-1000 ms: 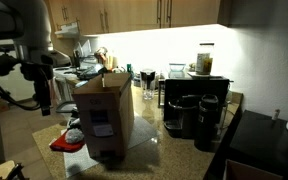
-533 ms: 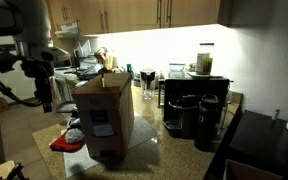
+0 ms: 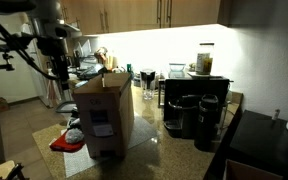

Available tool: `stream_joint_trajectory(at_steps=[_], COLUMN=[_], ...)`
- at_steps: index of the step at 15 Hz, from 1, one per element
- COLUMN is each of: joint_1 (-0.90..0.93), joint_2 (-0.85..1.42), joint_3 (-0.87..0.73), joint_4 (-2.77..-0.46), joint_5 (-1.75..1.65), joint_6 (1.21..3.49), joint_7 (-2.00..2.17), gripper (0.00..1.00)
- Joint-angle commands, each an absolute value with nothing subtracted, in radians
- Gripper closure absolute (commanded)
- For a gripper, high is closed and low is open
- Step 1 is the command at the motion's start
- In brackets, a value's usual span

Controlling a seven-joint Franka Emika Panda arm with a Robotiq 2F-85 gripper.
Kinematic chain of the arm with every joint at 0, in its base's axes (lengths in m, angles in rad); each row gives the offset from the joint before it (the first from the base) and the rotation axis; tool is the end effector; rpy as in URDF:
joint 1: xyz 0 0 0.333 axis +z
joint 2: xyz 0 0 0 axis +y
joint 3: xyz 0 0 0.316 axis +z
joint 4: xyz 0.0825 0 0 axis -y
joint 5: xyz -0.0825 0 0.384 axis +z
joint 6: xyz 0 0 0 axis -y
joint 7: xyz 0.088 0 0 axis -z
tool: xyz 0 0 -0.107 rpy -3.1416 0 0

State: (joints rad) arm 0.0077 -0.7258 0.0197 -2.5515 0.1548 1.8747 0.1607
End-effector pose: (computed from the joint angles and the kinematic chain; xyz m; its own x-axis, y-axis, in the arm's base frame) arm 0.3373 0.0215 0.5052 0.9831 -0.1813 0.0236 -0.1763 -0.9741 -0.1419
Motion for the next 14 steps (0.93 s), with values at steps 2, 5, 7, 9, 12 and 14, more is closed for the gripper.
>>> stream_joint_trajectory(at_steps=[2,5,7,9,12,14], joint_1=[-0.012,-0.009,-0.009,-0.007,-0.006,-0.006], joint_2=[-0.506,-0.397,-0.335,-0.283,-0.226,-0.197], joint_3=[0.034,0.035,0.036,0.036,0.039,0.043], joint_4=[-2.400,-2.311,-2.257,-2.212,-2.173,-2.170], joint_5=[0.179,0.181,0.180,0.180,0.171,0.160], joint_6=[1.947,1.975,1.987,1.987,1.994,2.012], joint_7=[0.218,0.256,0.289,0.321,0.368,0.407], gripper=[0.00,0.00,0.00,0.00,0.00,0.00])
